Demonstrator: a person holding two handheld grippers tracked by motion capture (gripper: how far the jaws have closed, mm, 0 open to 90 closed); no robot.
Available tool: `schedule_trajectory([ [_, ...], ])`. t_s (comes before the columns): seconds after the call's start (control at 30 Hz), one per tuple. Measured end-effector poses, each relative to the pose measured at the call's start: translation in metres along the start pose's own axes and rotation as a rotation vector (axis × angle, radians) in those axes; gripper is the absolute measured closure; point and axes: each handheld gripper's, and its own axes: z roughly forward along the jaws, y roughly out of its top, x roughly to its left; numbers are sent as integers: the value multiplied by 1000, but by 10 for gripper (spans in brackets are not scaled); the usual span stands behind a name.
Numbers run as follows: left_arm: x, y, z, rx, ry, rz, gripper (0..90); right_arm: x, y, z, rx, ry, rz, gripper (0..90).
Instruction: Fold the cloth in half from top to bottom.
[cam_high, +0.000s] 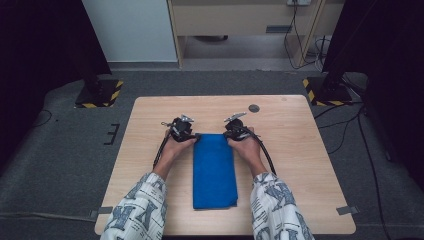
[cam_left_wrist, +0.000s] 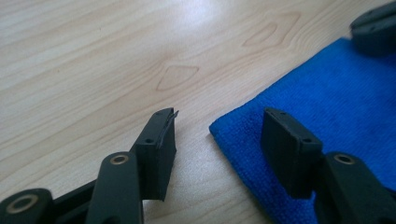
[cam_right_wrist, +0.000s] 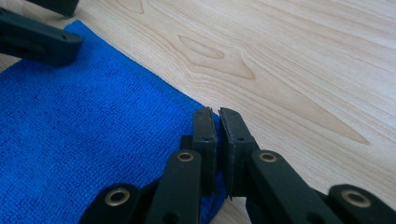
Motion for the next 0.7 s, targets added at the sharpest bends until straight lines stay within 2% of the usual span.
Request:
schedule_trajectory([
  [0.1,-3,1,1,0,4,8,481,-1,-1,0,-4,6,13,860],
  [0.13,-4,1,0,-3,-3,18,516,-1,-1,0,-10,10,17,861],
  [0.27,-8,-2,-2,-15,-24,12,671,-2,-4,-1,-24,20,40,872],
  [0.43,-15,-1,-2,-12,-34,22,828,-2,-5,-3,-33,25,36,877],
  [0.57,-16,1,-6,-20,-44,18,861,-4,-4,-9,-53,28,35,879],
  [0.7,-20,7,-17,-54,-38,22,866,-5,-3,-19,-79,33,43,879],
])
